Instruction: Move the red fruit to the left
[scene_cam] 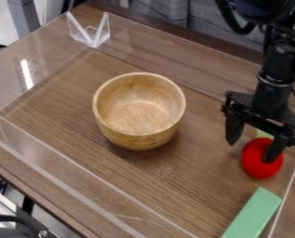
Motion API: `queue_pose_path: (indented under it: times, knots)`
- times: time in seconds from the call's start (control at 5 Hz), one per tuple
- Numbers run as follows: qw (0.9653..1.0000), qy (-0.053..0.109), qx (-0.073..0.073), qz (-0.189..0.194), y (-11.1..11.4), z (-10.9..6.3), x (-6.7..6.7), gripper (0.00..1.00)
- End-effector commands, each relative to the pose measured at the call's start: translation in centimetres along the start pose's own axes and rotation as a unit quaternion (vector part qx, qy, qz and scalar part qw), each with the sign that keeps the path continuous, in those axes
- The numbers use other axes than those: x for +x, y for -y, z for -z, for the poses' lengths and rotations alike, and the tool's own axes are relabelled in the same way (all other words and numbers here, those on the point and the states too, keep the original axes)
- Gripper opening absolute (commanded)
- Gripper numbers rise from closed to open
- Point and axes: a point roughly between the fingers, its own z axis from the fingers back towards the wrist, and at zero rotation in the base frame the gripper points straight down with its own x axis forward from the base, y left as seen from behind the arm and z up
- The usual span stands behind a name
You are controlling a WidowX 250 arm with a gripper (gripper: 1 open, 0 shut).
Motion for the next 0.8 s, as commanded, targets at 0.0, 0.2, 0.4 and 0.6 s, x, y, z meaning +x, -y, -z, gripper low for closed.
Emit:
queue_pose_path:
  times: [0.0,0.2,0.4,0.6]
  knots:
    - [0.9988,0.014,0.002,-0.048,-0.7,-1.2,-0.3,1.00]
    - [0.9970,0.009,0.004,-0.077,-0.6,-1.9,0.2,1.00]
    - [0.9943,0.004,0.006,-0.107,-0.6,-2.5,0.7,1.00]
    - [0.9908,-0.002,0.007,-0.135,-0.6,-2.9,1.1,1.00]
